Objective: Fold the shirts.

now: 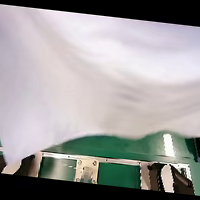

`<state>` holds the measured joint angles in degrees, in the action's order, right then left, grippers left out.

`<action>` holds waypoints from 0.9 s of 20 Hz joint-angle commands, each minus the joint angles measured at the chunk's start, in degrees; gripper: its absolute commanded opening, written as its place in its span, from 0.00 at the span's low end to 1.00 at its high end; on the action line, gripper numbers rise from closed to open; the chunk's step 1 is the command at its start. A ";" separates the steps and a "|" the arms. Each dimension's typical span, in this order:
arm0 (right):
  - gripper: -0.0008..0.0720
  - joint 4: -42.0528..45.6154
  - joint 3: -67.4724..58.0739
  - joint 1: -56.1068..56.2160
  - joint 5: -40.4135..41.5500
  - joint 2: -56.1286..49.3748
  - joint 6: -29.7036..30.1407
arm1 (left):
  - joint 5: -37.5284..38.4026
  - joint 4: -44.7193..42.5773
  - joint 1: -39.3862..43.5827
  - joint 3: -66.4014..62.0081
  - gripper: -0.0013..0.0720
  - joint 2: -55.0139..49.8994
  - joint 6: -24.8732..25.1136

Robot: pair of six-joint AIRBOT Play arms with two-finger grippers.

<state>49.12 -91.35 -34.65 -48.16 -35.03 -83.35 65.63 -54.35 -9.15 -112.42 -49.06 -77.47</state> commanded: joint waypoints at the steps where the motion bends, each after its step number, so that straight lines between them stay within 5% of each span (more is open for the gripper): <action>1: 0.03 -6.21 11.63 1.20 -1.49 -3.93 5.14 | -1.20 -0.02 -0.02 11.30 0.05 -4.35 0.02; 8: 0.03 -7.67 31.08 15.87 5.20 -29.42 14.01 | -3.30 10.67 0.04 27.39 0.05 -28.13 8.15; 13: 0.03 -14.16 22.71 16.96 6.27 -55.32 14.03 | -8.26 14.69 0.04 28.33 0.05 -44.52 8.66; 18: 0.03 -20.09 5.22 16.96 2.47 -69.57 13.97 | -19.93 23.65 0.04 28.13 0.05 -48.04 12.46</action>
<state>32.99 -77.49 -17.96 -43.40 -96.40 -69.58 52.58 -36.16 -9.10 -84.44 -94.43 -67.40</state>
